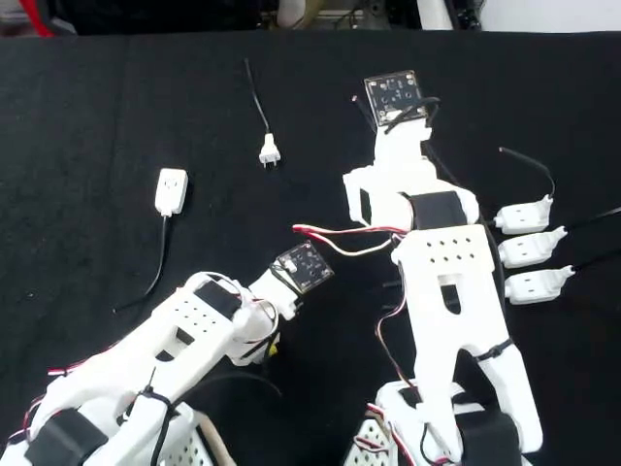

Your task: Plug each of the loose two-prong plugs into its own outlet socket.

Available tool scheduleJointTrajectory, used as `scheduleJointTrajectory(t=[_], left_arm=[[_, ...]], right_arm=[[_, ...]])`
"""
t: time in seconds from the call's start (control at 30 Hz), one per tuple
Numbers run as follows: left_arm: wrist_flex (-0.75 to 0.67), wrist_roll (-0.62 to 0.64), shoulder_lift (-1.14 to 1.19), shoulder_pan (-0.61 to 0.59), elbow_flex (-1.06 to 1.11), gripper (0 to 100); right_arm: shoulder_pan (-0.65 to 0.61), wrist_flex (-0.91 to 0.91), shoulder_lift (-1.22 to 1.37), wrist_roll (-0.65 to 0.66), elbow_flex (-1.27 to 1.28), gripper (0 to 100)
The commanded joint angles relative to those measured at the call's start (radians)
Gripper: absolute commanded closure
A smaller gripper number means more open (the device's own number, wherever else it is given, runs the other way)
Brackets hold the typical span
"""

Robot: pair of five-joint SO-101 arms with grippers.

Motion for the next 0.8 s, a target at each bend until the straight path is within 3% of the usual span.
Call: scheduleJointTrajectory(t=[0.0,0.47,0.6,0.77], left_arm=[[-0.008,0.017,-0.021,-0.008,-0.007,81],[0.003,0.023,-0.186,0.001,0.033,79],[0.000,0.058,-0.298,-0.079,0.048,71],[0.002,0.051,-0.368,-0.136,0.065,70]], right_arm=[[-0.009,-0.003,0.001,0.008,-0.038,98.6],[-0.009,-0.006,0.001,0.008,-0.038,98.6],[-0.009,-0.008,0.001,0.008,-0.036,98.6],[-0.009,-0.008,0.001,0.008,-0.036,98.6]])
